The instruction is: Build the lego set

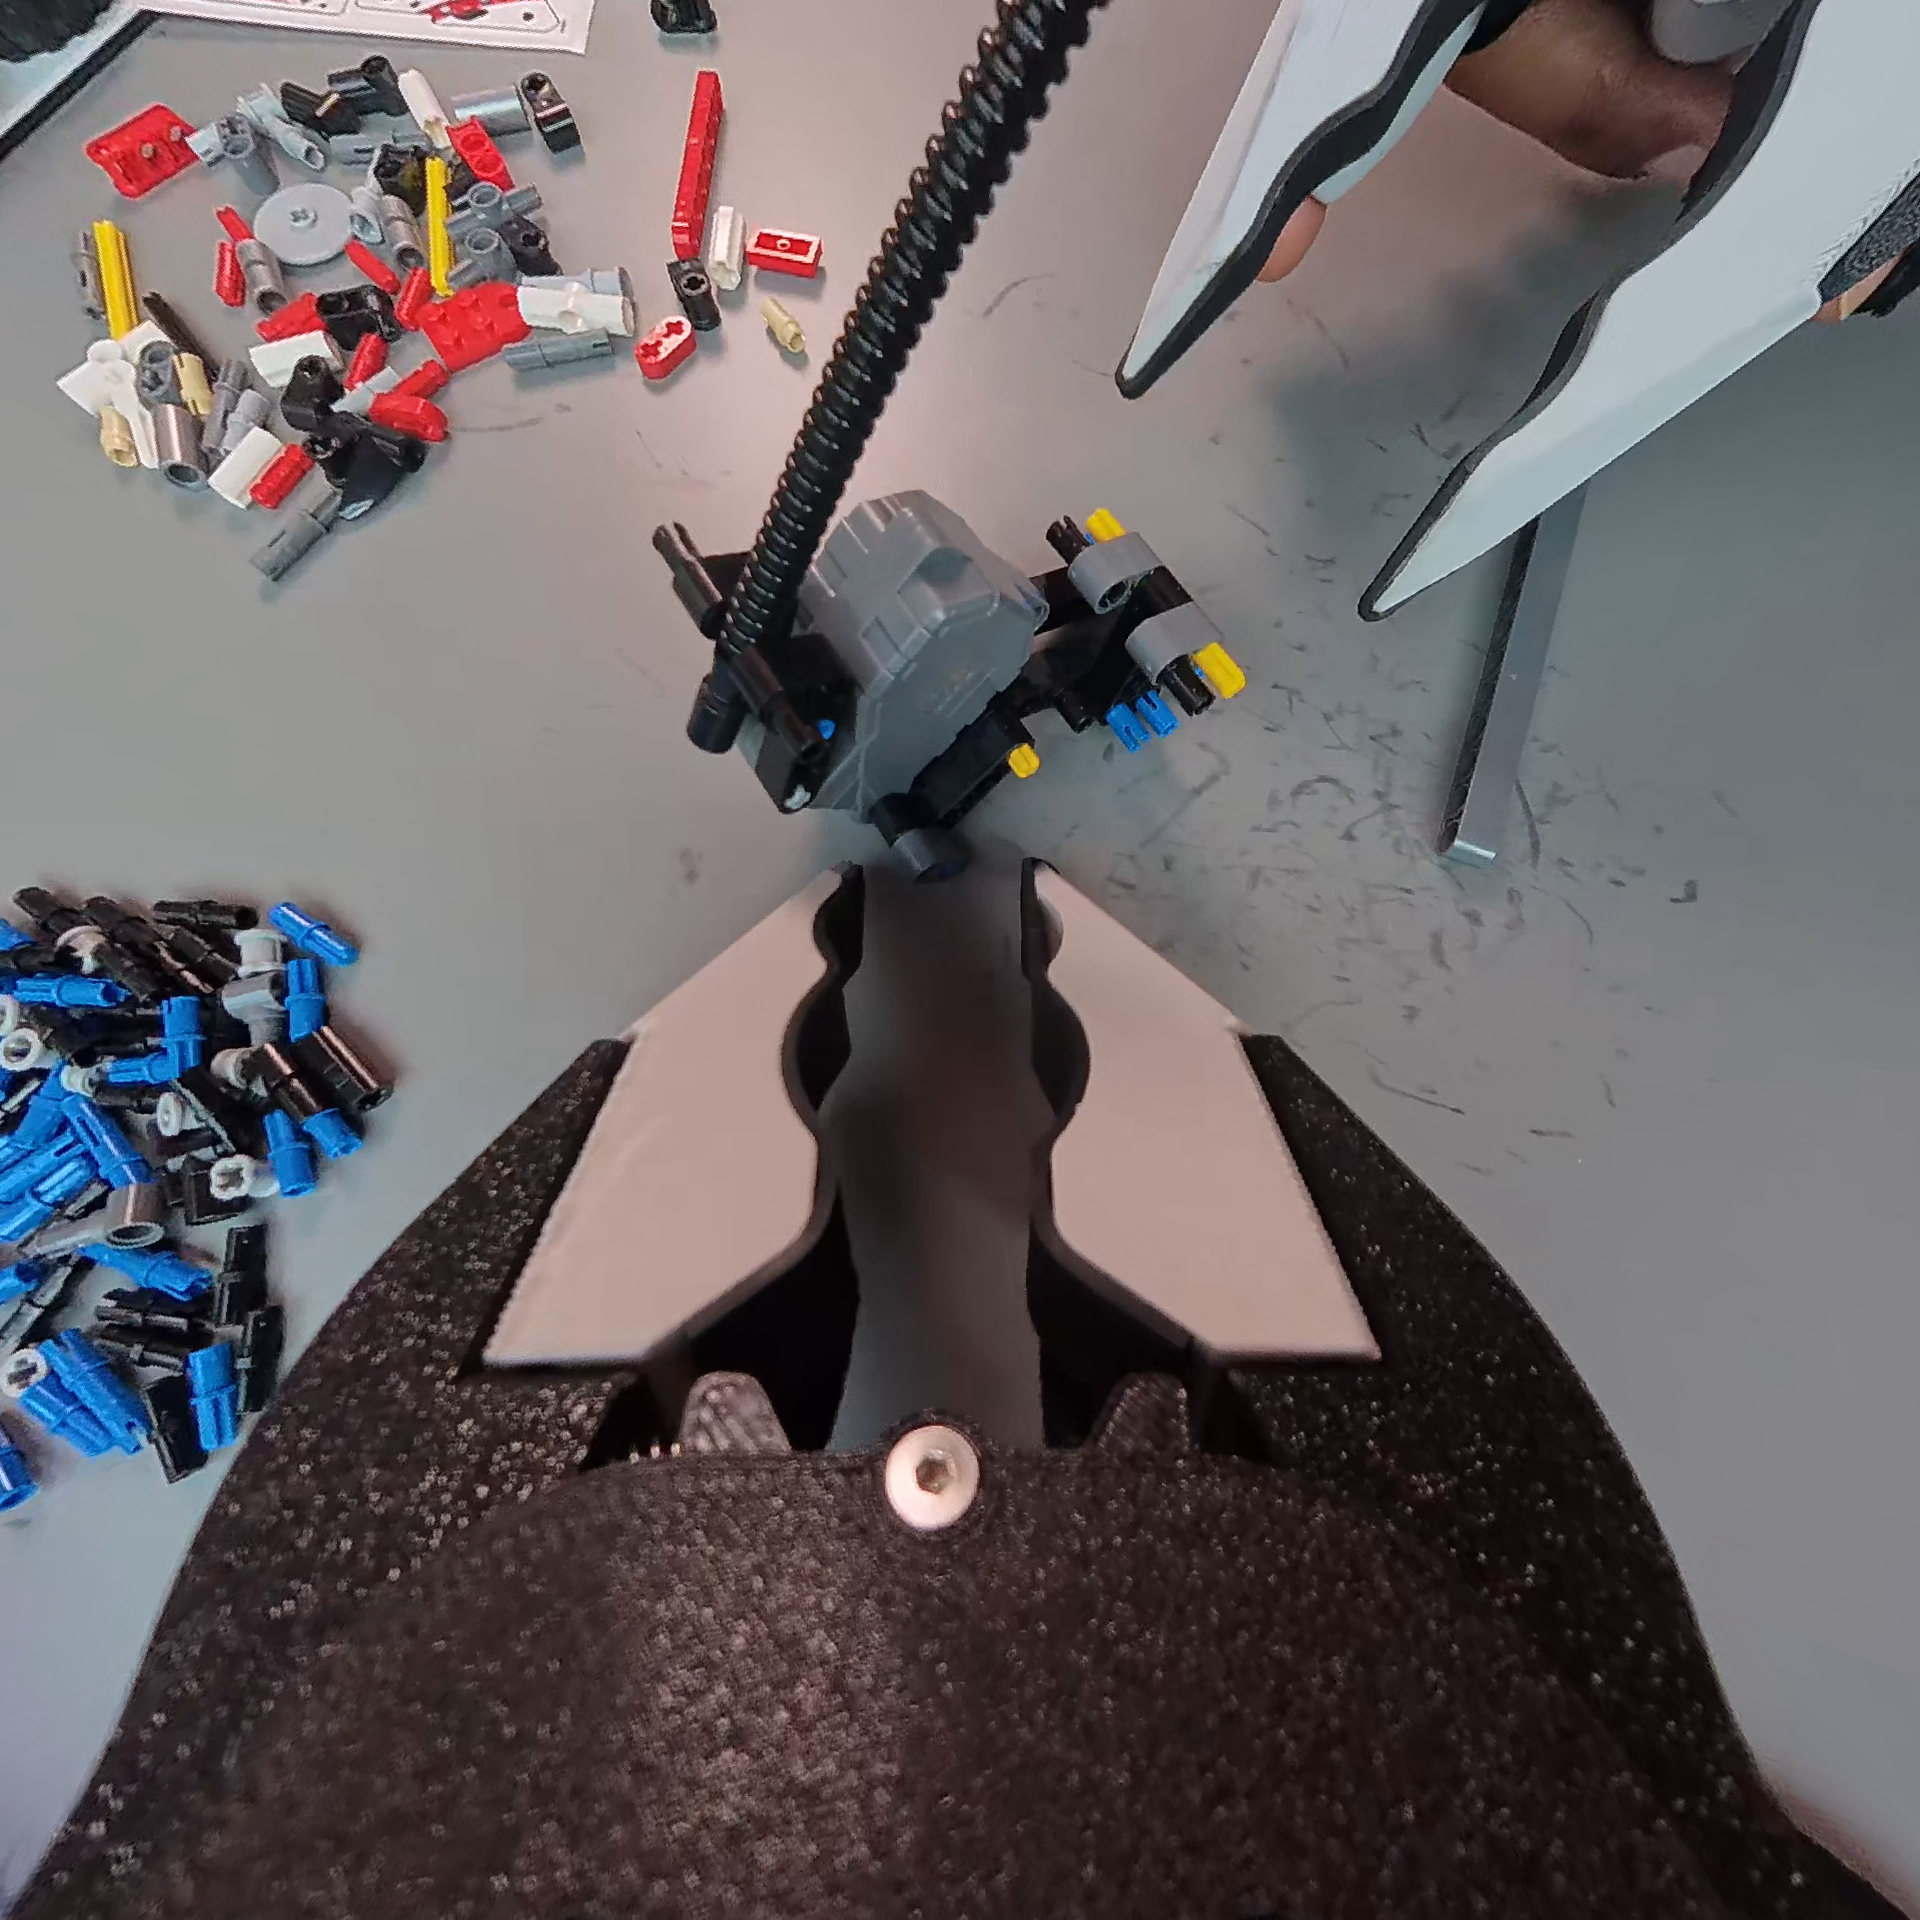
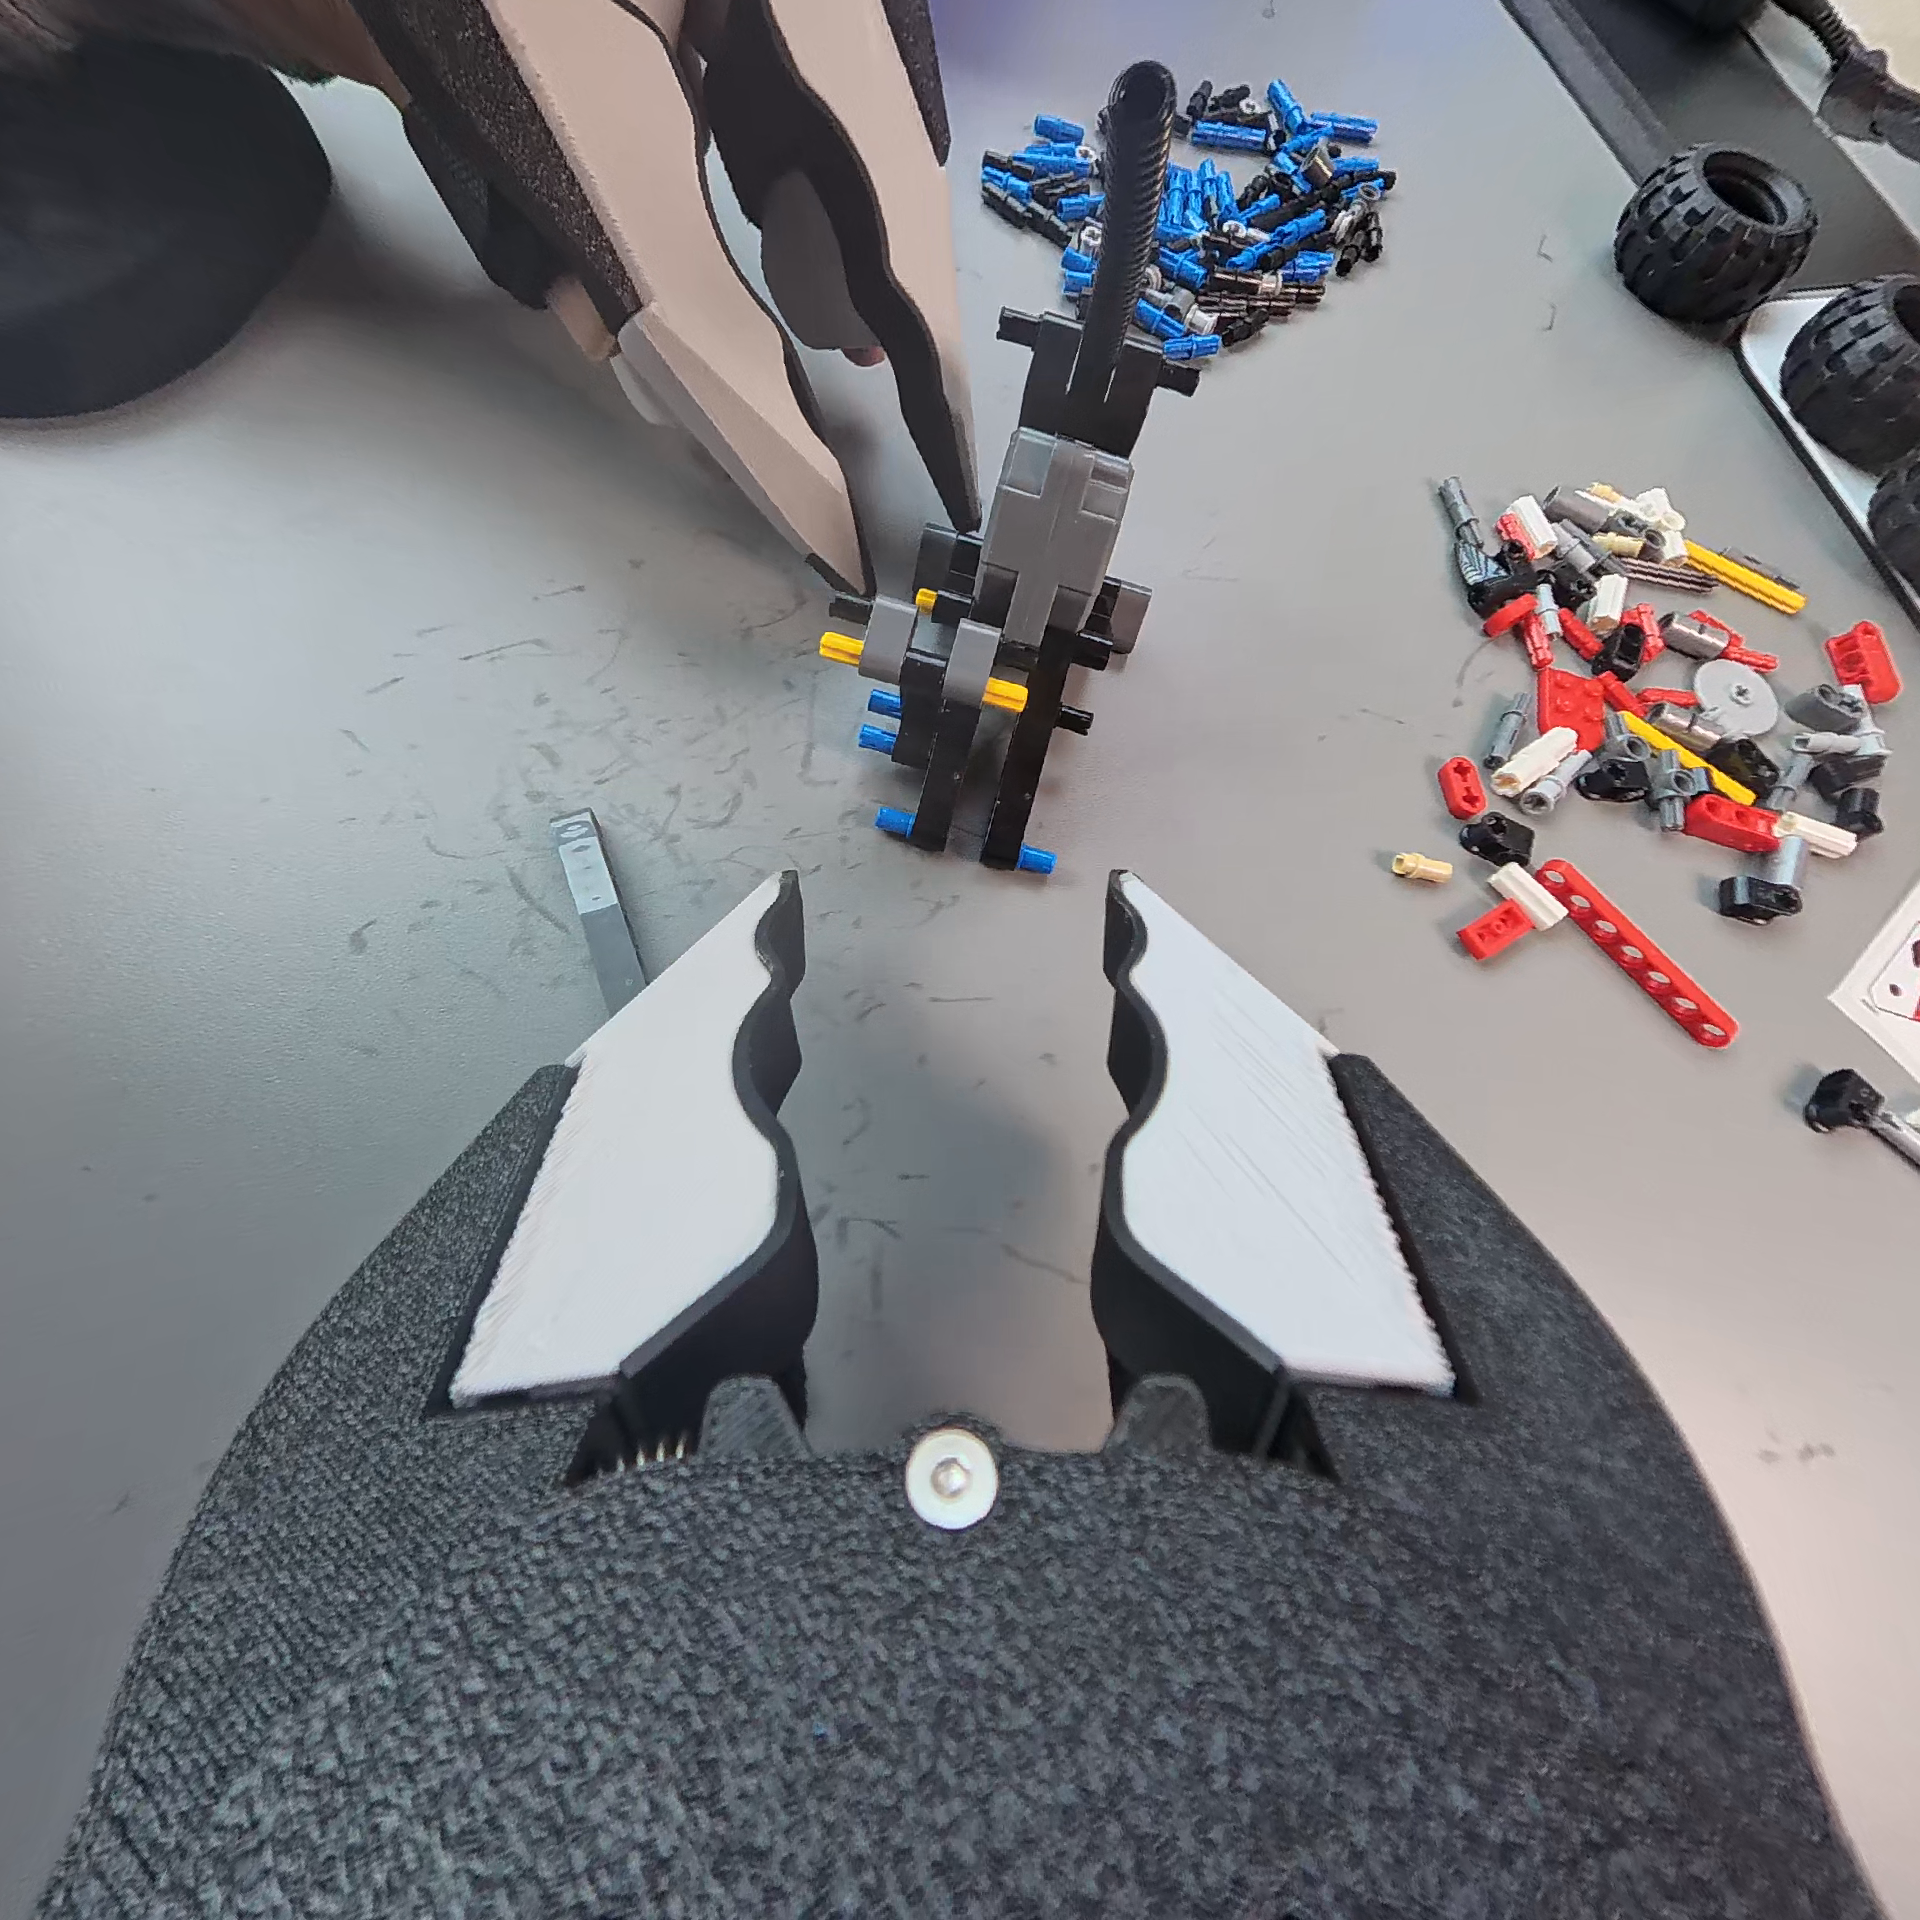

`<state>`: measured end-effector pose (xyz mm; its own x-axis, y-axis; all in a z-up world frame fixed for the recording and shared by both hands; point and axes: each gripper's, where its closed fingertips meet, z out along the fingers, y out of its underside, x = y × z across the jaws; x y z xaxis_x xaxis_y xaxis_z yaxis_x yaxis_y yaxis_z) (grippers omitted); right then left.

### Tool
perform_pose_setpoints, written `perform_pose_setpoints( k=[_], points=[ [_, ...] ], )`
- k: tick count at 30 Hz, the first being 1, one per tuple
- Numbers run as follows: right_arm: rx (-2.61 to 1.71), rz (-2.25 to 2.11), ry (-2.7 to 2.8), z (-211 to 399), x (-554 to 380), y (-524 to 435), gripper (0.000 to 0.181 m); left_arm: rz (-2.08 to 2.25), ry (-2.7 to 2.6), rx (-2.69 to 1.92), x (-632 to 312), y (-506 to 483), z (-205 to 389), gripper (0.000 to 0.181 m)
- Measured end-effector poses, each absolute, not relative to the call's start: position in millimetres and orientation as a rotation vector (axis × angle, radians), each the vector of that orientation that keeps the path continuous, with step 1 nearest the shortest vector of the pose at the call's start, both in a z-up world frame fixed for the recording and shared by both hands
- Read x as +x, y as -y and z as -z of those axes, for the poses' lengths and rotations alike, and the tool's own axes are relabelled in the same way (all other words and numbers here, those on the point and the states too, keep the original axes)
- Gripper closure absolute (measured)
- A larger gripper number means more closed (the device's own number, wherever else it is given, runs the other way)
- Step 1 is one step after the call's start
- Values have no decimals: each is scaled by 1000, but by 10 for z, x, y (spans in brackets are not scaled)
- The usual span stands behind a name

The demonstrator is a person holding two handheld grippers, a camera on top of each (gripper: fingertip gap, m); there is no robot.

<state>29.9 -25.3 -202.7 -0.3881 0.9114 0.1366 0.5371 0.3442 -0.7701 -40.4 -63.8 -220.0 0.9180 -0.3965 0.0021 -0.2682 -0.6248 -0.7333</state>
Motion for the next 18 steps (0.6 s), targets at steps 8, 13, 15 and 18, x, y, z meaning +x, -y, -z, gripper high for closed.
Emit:
perform_pose_setpoints(
  k=[8, 13, 15, 18],
  points=[
    [-1252, -855, 2058, 2046, 305, 252, 124, 183, -481, -2295, -394, 608, 2232, 162],
    [-1252, -858, 2053, 2037, 304, 246, 125, 185, -488, -2295, -384, 609, 2234, 165],
    [-1251, -856, 2054, 2039, 306, 248, 125, 187, -487, -2296, -383, 609, 2234, 166],
    [-1250, -856, 2055, 2044, 305, 251, 125, 191, -485, -2297, -382, 610, 2236, 168]
  ],
)
